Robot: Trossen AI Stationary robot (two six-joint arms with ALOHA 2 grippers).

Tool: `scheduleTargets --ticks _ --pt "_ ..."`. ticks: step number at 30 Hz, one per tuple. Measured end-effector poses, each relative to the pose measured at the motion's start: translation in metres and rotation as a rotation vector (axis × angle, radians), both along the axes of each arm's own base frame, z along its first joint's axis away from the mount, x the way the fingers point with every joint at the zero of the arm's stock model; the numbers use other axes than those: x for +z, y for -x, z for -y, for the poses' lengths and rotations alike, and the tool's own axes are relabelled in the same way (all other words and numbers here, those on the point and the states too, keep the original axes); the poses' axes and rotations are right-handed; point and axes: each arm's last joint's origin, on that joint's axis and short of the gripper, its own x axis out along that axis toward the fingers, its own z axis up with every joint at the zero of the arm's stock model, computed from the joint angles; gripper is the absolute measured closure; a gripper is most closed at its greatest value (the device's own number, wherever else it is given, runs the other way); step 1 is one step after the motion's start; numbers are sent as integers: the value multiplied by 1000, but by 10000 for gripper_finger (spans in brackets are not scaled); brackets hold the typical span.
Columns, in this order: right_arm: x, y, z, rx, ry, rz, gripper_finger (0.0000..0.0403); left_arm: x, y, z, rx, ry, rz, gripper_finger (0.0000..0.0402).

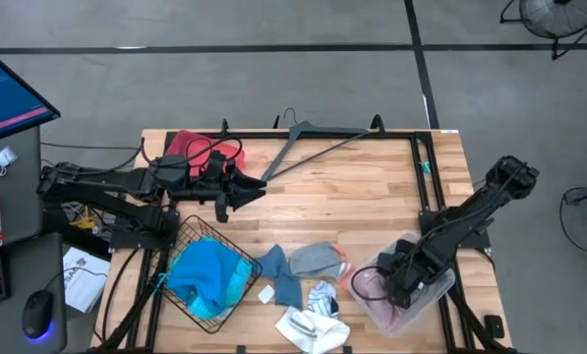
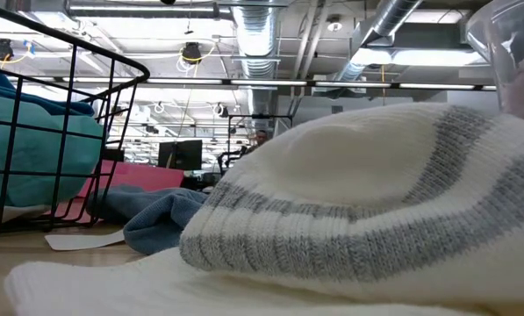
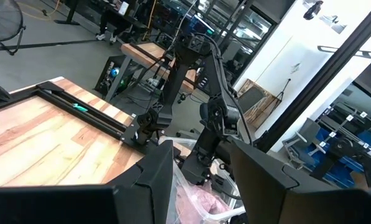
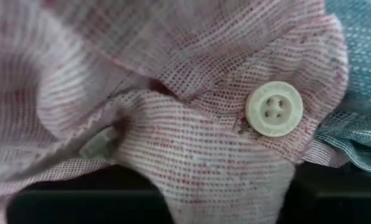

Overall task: Pick & Place Cloths
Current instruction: Put the pink polo into the transparent container

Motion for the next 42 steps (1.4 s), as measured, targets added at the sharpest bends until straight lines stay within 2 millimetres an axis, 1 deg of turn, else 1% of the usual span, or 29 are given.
scheduleTargets --ticks 3,6,9,12,16,20,24,26,28,31,33,35,37,42 --pt "5 -2 4 -2 -5 0 300 0 0 0 0 -2 0 259" --pt "15 -5 6 -11 -42 13 239 0 0 0 -2 -56 -3 253" --pt "29 -7 7 0 -82 20 169 0 0 1 -6 -88 -4 242" --pt "48 -10 6 29 -183 49 115 0 0 1 -20 -125 -5 226" --pt "76 -13 6 38 -302 88 74 0 0 2 -37 -136 -4 205" --pt "105 -7 10 45 -328 96 63 0 0 2 -37 -136 -4 188" --pt "126 0 16 42 -319 87 70 0 0 2 -37 -133 -4 179" --pt "136 1 17 43 -336 128 75 0 0 2 -37 -133 -4 179" --pt "145 -2 17 39 -340 206 81 0 0 2 -37 -133 -4 180" --pt "158 -13 15 42 -368 352 96 0 0 2 -37 -132 -4 184" --pt "162 -19 12 45 -382 407 115 0 0 2 -37 -132 -4 187" --pt "155 -22 6 42 -362 373 145 0 0 2 -37 -129 -4 190" --pt "144 -22 -5 46 -338 310 190 0 0 2 -37 -128 -4 194" --pt "123 -22 -32 72 -315 227 347 0 0 2 -37 -128 -6 205"
